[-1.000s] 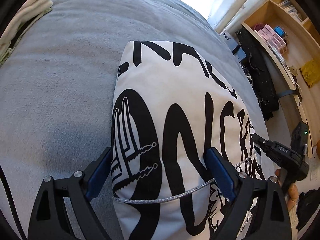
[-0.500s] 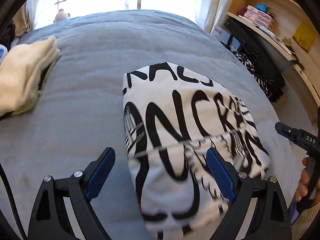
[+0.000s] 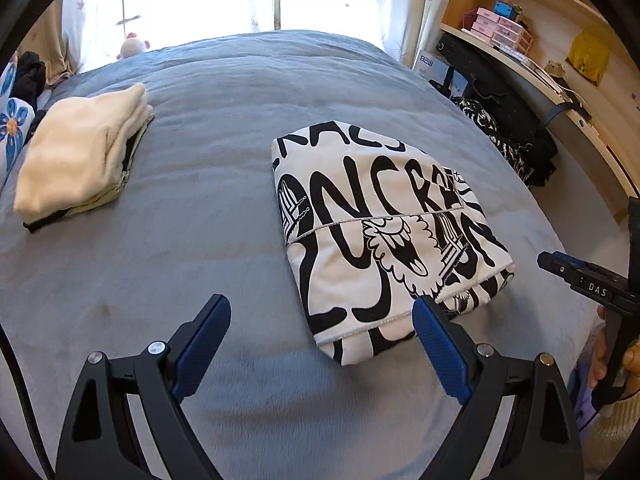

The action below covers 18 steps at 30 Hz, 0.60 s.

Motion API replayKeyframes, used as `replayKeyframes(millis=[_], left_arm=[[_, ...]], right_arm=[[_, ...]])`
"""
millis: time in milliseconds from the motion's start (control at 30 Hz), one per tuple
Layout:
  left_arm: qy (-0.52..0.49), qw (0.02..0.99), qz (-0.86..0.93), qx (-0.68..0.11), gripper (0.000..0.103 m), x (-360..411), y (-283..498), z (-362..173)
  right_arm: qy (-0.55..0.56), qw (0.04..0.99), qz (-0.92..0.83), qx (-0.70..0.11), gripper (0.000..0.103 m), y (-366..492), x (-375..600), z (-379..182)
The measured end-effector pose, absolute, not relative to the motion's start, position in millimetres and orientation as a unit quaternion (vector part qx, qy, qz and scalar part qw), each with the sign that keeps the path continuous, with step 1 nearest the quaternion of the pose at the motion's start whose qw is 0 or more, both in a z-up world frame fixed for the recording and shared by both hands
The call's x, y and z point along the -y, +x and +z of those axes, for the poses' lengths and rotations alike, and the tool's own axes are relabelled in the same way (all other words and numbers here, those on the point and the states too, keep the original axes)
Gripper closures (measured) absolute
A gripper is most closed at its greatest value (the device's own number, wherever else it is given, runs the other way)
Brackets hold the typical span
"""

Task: Fold large clothes

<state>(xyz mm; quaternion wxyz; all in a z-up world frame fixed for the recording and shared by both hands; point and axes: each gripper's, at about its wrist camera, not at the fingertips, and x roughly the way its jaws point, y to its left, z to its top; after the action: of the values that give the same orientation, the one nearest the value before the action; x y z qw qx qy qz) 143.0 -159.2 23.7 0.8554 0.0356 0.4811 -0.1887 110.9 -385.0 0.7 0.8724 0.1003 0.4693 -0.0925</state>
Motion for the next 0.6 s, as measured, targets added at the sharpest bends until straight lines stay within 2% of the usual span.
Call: replayKeyframes(millis=[67,133,233,600], left_arm=[[0.032,0.853,-0.196,-0.483,0.012,158,140,26],[0.014,0.845,-0.206,-0.493,0.012,156,140,26],[-0.023,0.832,-0.215,-0.511,0.012,150,145,22],[-0.071,0.785,-0.231,-0.570,0.012,154,179,-13]], right_arm=[[0.093,0.877,-0.096,-0.462,0.037,107,385,7],[0.087,0.880,-0.093,-0.457,0.020,105,384,12],[0.083,0.883,-0.082,-0.454,0.002,104,383,17],[0.097,0.879,-0.013,-0.467,0.000,128,397,2]])
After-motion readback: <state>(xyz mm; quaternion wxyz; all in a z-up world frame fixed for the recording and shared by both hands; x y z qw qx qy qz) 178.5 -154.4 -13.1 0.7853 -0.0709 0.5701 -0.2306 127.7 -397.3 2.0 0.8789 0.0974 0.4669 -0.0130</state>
